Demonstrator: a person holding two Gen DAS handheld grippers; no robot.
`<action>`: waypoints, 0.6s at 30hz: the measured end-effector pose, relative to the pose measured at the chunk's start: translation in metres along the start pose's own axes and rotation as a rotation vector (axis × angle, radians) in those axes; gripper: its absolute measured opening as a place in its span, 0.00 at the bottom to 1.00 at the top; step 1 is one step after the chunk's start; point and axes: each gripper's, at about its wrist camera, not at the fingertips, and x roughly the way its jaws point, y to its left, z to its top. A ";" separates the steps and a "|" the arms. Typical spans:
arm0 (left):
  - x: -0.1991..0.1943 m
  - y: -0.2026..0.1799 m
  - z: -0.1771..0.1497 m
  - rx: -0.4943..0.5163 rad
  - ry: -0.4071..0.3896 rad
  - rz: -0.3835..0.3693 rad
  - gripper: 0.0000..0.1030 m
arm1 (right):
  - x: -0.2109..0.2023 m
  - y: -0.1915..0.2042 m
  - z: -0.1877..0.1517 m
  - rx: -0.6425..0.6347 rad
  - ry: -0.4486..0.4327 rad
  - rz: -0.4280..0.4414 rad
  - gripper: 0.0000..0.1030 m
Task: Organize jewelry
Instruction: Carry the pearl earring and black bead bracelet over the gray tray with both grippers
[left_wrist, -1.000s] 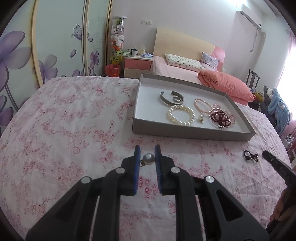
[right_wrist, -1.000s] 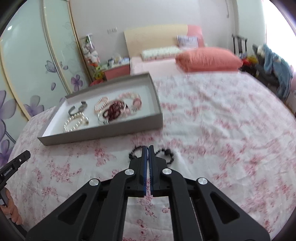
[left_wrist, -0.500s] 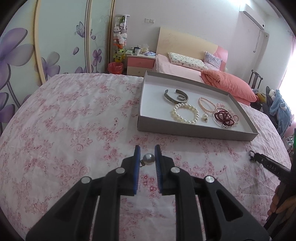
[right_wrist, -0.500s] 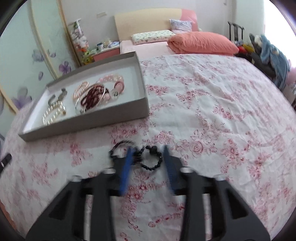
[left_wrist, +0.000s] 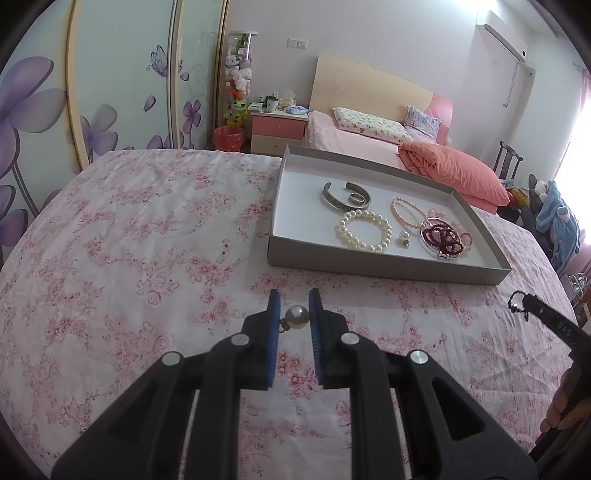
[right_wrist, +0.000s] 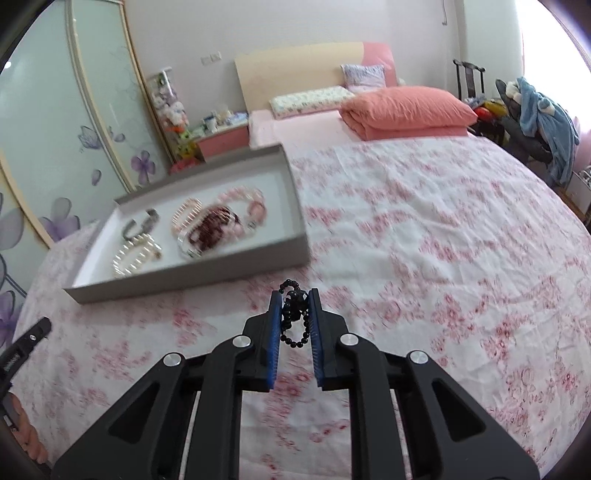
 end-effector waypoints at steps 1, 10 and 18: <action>-0.001 0.000 0.001 -0.001 -0.005 -0.001 0.16 | -0.004 0.003 0.003 -0.004 -0.020 0.012 0.15; -0.024 -0.019 0.020 0.032 -0.126 -0.019 0.16 | -0.044 0.034 0.036 -0.034 -0.221 0.098 0.15; -0.035 -0.047 0.044 0.098 -0.246 -0.049 0.16 | -0.061 0.058 0.059 -0.082 -0.367 0.130 0.15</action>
